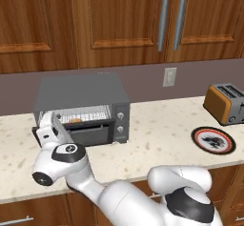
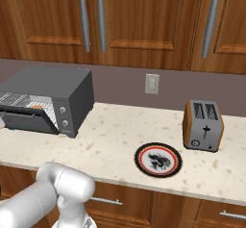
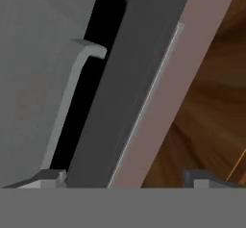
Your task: Pick up the bagel from the plate, place it on the toaster oven rack, close the door, and set the timer.
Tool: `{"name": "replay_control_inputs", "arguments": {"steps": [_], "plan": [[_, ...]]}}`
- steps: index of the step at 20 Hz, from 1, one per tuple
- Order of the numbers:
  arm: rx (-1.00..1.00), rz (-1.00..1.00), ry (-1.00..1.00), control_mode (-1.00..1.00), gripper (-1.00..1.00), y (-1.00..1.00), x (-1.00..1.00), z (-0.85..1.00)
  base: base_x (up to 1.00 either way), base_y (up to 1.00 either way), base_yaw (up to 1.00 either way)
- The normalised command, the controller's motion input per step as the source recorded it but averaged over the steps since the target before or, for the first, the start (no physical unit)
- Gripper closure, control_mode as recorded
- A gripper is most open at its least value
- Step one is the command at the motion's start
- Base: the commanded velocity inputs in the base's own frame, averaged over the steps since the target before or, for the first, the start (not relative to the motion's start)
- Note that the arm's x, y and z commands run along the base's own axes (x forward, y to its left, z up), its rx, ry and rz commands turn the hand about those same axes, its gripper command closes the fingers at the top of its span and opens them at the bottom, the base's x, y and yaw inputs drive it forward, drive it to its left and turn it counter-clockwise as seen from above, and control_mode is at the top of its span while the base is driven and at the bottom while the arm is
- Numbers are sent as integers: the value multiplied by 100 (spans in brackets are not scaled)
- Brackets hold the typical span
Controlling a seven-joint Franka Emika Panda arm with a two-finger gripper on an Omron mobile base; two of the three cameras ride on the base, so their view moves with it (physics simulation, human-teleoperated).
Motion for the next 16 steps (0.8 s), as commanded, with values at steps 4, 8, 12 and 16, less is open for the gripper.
{"name": "replay_control_inputs", "arguments": {"steps": [4,8,12,16], "plan": [[0,10,-17,-100,-100,4,63,4,0,0,0],[-1,10,-11,-100,-100,5,48,0,0,0,0],[0,9,-7,-100,-100,6,40,0,0,0,0],[0,7,-4,-100,-100,2,32,1,0,0,0]]}}
